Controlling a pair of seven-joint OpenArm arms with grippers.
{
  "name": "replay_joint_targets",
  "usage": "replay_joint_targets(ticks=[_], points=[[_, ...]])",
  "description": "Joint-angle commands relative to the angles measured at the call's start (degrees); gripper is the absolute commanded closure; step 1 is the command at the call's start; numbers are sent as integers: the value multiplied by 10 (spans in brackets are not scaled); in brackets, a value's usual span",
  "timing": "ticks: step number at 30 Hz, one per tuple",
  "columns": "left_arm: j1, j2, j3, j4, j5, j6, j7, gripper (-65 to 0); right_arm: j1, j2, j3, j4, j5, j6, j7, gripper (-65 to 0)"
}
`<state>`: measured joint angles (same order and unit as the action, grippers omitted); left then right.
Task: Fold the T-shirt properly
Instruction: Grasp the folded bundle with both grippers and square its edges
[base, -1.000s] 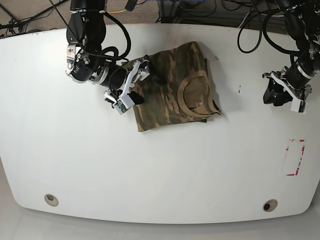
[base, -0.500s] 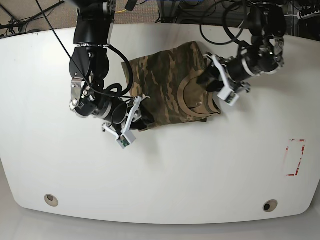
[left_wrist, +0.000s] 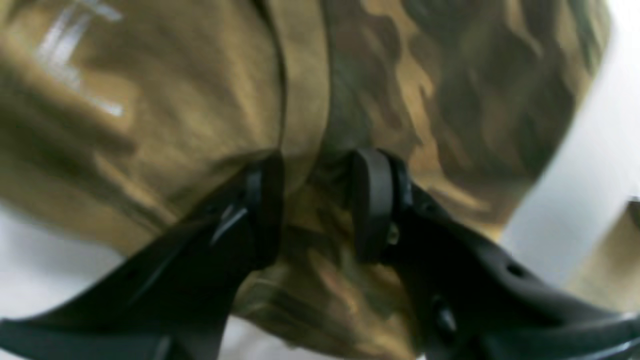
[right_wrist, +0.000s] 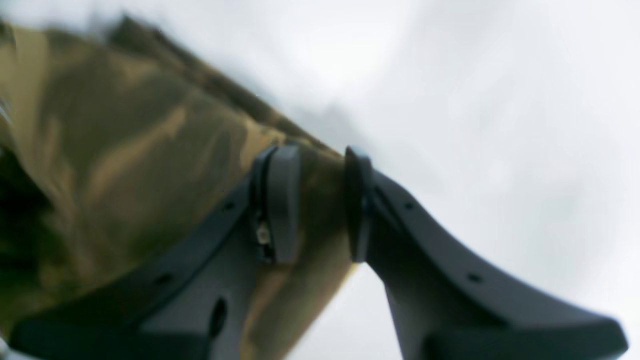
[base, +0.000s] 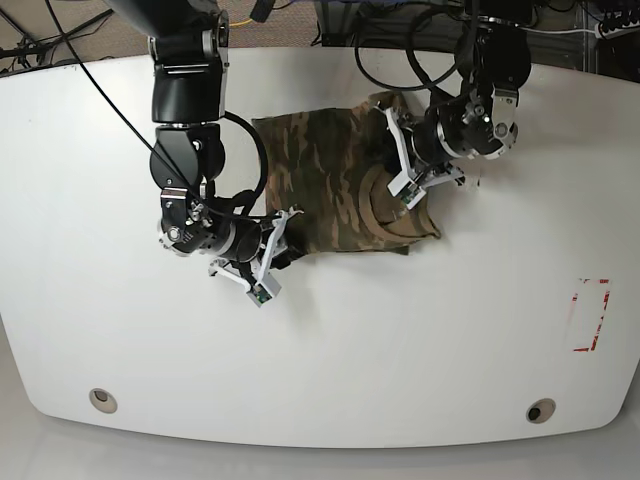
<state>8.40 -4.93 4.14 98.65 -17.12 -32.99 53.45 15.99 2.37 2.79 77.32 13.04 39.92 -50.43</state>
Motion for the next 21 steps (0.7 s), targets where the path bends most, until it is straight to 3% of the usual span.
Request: replay_joint_targets(ticks=[1,9,13,21], points=[[-23,-31,-1,6,-1,1,-10,-211,-1,5,3,11,-5,1,17,-143],[-128,-68,3,-103,-1,1,-11,-212,-79,29,2,84,-9,1,17,-140],[-191,-77,3,-168,-1,1,-11,-211,-110,23,-6,121,-5,1,14,-140],[-244,-93,-1,-168,-1,1,-8,-211,-172,-12,-76,175,-38,1,16,-140]])
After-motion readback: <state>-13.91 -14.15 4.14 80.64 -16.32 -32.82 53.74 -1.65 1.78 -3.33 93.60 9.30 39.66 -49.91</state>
